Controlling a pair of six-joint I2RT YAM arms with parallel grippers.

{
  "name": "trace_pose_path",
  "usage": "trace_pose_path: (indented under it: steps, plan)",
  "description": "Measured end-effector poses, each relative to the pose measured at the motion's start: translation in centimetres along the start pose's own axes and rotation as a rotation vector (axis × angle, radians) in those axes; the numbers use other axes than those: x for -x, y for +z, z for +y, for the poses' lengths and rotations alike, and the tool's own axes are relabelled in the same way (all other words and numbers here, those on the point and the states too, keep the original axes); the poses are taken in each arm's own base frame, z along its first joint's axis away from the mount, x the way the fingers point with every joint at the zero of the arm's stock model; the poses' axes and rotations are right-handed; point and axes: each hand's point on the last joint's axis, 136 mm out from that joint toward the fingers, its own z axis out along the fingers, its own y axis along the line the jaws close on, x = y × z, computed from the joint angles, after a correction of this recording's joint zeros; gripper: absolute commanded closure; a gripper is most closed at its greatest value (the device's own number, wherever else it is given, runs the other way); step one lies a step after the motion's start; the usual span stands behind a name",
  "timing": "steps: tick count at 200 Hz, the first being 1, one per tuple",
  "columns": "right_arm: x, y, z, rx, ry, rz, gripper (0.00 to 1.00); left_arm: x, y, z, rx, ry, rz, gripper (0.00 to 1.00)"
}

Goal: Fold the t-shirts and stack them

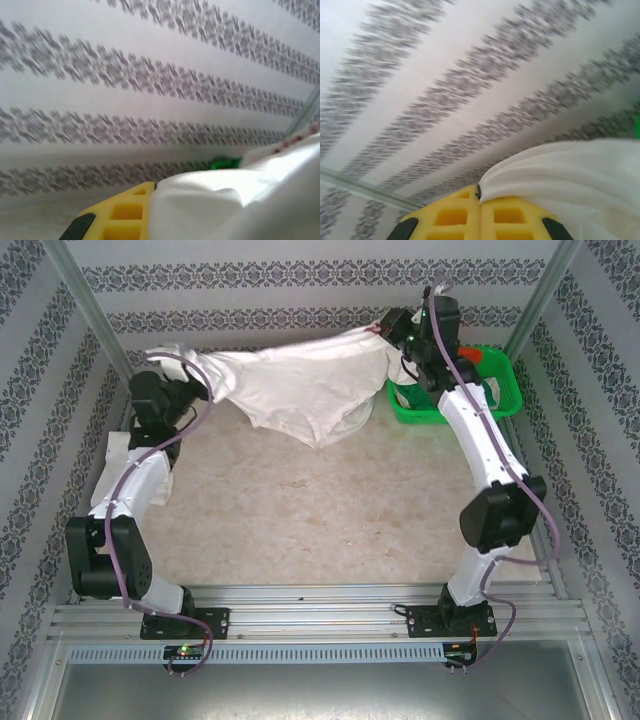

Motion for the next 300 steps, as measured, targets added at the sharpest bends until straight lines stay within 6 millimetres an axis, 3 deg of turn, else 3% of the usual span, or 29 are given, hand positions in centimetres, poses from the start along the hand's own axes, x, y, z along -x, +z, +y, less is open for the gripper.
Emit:
trace_pose_path:
  steps: [19, 41, 61, 87, 120, 141, 170, 193, 213, 243, 253, 267, 274, 291, 300]
  plan:
    - [0.8, -3.1, 4.5, 0.087, -0.052, -0.043, 1.0, 4.1, -1.4, 0.7, 0.028, 0.041, -0.072, 0.99]
    - [0.2, -6.4, 8.1, 0.157, -0.098, -0.05, 1.0, 8.5, -3.4, -0.4, 0.036, 0.117, -0.134, 0.98]
    - [-1.1, -8.3, 9.4, 0.177, -0.118, -0.029, 1.0, 11.2, -5.3, -2.4, 0.032, 0.199, -0.16, 0.96]
    - [-2.9, -9.2, 9.3, 0.159, -0.121, 0.012, 1.0, 12.9, -7.6, -4.3, 0.042, 0.279, -0.173, 0.96]
    - [-4.1, -7.4, 7.9, 0.118, -0.124, 0.049, 1.0, 12.8, -7.8, -3.9, 0.074, 0.307, -0.165, 0.96]
    - [-4.5, -3.9, 7.4, 0.108, -0.141, 0.064, 1.0, 11.1, -6.0, -1.8, 0.106, 0.282, -0.123, 0.97]
    - [-4.4, 2.0, 7.2, 0.118, -0.17, 0.074, 1.0, 8.7, -2.1, 2.5, 0.163, 0.237, -0.059, 0.98]
    - [-3.5, 5.2, 8.1, 0.151, -0.197, 0.061, 1.0, 9.4, -0.4, 4.2, 0.183, 0.239, -0.064, 0.98]
    - [-2.2, 5.5, 9.9, 0.195, -0.221, 0.031, 1.0, 12.1, -0.7, 4.0, 0.193, 0.267, -0.114, 0.98]
    - [-0.4, 3.1, 12.2, 0.246, -0.247, 0.006, 1.0, 15.8, -3.3, 1.8, 0.198, 0.328, -0.189, 0.96]
    - [-0.7, 2.4, 12.1, 0.242, -0.249, 0.022, 1.0, 16.0, -4.4, 1.0, 0.198, 0.336, -0.197, 0.86]
    - [-2.2, 1.7, 10.9, 0.215, -0.245, 0.069, 1.0, 14.7, -6.1, 0.1, 0.191, 0.329, -0.184, 0.51]
    - [-3.3, 1.6, 9.8, 0.195, -0.242, 0.096, 0.87, 13.3, -6.8, -0.1, 0.183, 0.313, -0.162, 0.32]
    - [-7.4, 1.6, 6.2, 0.13, -0.212, 0.182, 0.45, 8.3, -8.2, 0.2, 0.174, 0.239, -0.077, 0.12]
    - [-9.8, 1.8, 3.8, 0.092, -0.196, 0.225, 0.31, 4.5, -9.1, 0.8, 0.182, 0.184, -0.016, 0.02]
